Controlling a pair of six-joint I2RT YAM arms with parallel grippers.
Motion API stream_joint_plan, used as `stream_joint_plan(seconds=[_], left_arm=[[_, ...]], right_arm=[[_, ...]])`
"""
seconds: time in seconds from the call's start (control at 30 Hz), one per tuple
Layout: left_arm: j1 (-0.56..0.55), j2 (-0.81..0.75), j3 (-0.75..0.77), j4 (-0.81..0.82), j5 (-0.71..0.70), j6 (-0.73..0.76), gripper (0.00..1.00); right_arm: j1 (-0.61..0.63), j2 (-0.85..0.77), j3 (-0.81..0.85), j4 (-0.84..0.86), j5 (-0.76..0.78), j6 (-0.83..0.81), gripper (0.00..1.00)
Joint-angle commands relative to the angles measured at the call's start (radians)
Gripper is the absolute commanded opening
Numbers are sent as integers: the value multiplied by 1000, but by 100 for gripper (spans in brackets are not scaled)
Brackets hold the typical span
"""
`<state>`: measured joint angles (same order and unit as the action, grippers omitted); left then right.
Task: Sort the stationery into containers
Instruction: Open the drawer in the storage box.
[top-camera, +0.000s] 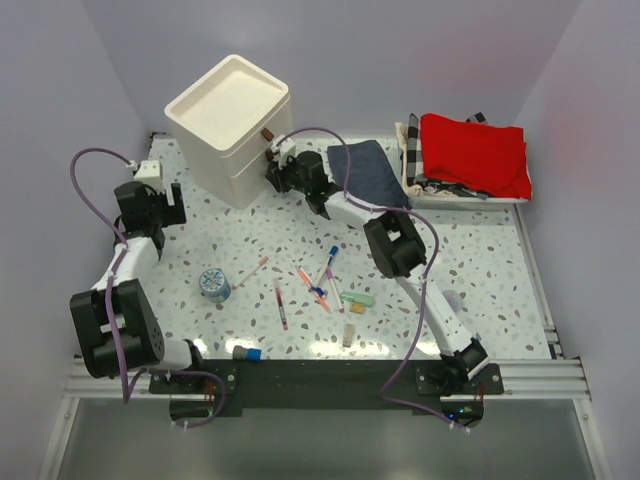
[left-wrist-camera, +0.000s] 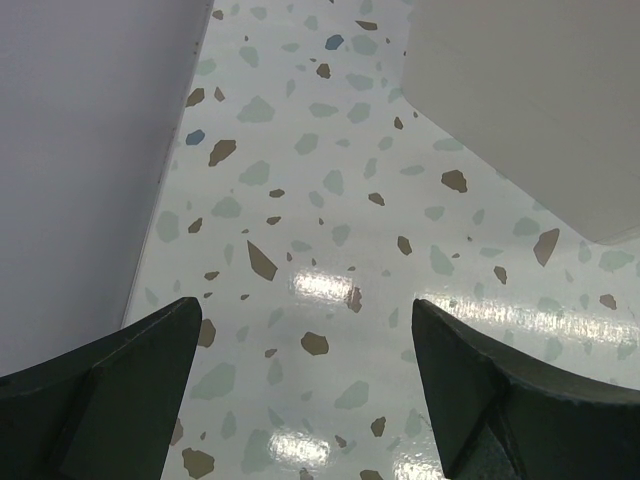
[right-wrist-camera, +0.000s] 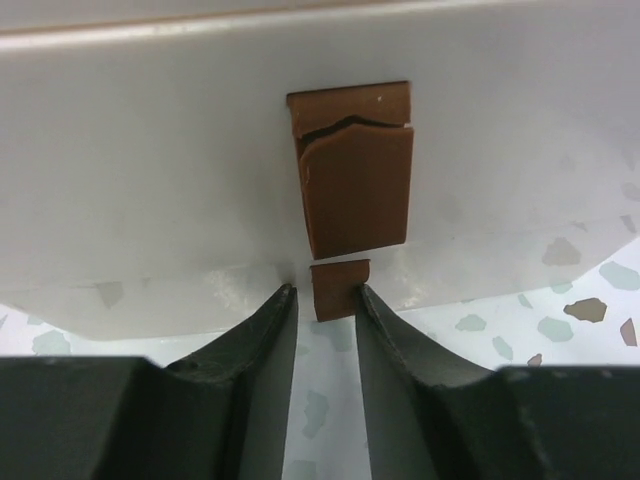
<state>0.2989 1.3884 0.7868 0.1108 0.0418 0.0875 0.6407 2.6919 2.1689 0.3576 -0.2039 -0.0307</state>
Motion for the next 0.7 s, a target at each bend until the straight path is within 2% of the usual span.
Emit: stream_joint_plan(seconds=[0.0,0.03,0.2,0.3,0.4,0.67], left_arm=[[19,20,17,53,17,-23,91],[17,23,20,53,17,-28,91],[23,29,31,55,18,-26,91],[23,31,34,55,18,-23,91],[23,29,29,56,18,-25,91],[25,12,17,81,35,-43,91]], right_arm=[[1,16,75,17,-37,-9,25],[2,19,78,11,-43,-9,19],[1,14,69,-5,-43,-18,10],[1,-1,39,1,-58,-21,0],[-1,-55,-39,21,-66,-28,0],[-9,-279,-369,118,-52,-54,0]])
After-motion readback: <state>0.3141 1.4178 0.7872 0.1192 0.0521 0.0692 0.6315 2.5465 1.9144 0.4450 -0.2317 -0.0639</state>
